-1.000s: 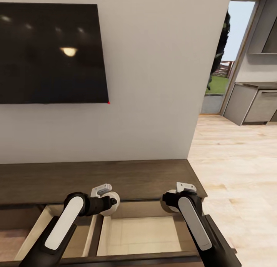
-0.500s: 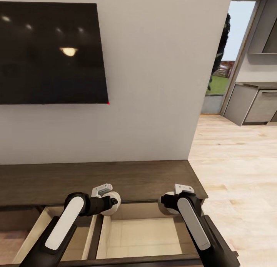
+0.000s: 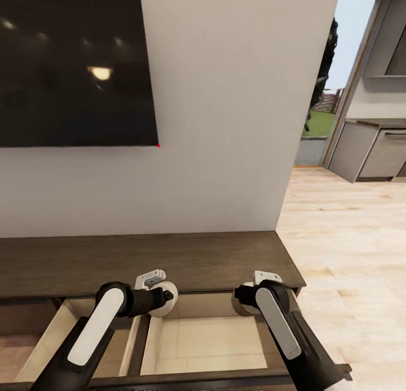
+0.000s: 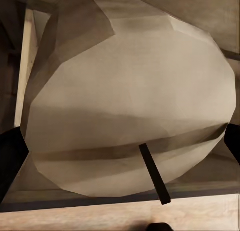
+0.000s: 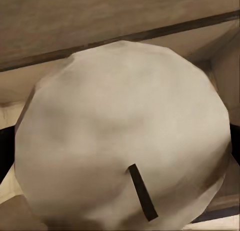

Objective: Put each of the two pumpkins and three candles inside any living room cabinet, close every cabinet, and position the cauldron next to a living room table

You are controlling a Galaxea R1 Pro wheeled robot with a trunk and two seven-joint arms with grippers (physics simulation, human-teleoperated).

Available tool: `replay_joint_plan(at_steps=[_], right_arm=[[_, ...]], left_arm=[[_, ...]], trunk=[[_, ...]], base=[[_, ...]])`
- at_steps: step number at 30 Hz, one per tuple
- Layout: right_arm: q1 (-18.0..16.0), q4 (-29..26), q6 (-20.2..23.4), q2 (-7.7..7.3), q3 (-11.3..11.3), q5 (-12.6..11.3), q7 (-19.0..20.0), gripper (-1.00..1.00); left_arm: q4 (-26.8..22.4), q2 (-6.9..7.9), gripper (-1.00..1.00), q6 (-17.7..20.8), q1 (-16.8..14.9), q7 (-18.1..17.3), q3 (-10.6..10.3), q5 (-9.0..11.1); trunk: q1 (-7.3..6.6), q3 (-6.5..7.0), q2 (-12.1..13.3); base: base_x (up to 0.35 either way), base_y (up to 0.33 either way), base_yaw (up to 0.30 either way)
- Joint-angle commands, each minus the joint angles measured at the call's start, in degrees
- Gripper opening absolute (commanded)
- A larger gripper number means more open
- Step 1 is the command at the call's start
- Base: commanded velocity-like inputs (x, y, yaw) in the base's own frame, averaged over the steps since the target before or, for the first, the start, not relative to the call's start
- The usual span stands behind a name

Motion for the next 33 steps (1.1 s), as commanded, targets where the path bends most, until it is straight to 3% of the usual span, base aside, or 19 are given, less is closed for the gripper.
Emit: replay_joint_plan(at_steps=[1,4,10,15,19,33], right_arm=[[-0.3,0.8,-0.4,0.08,0.6,-0.3,-0.4,-1.0],[-0.7,2.1,-2.3,0.2,2.2,-0.3,0.2,-1.0],[-1.4,4.0,-3.1,0.32,2.9,-0.3,0.4,-1.0],[-2.8,8.5,-5.1,1.55,3.8,0.1,2.0,-1.0],[-2.9,9.7,-5.8,1.84,5.0,0.3,2.7,-1.0],[-3.0,10.3,-6.0,2.66,5.2,0.4,2.9,-1.0]], left_arm=[[0.0,-0.17,-1.0,0.0,-0.1,0.6,-0.1,0.5],[0.1,-0.89,-1.0,0.0,-0.1,0.7,-0.1,0.4],[1.7,-1.42,-1.0,-0.1,-0.1,0.7,-0.3,0.3],[3.1,-2.54,-1.0,-0.1,-0.1,0.8,-0.4,0.0],[3.7,-2.67,-1.0,-0.2,-0.1,0.9,-0.4,-0.2],[4.2,-2.68,-1.0,-0.2,-0.1,1.3,-0.2,-0.3]], trunk=[[0.22,-0.24,-0.4],[0.88,-0.77,-1.6],[2.19,-1.85,-4.1],[3.29,-2.75,-6.1],[4.17,-3.47,-7.7],[7.25,-5.98,-13.3]], base=[[0.0,0.0,0.0],[0.0,0.0,0.0],[0.0,0.0,0.0],[0.0,0.0,0.0],[0.0,0.0,0.0],[0.0,0.0,0.0]])
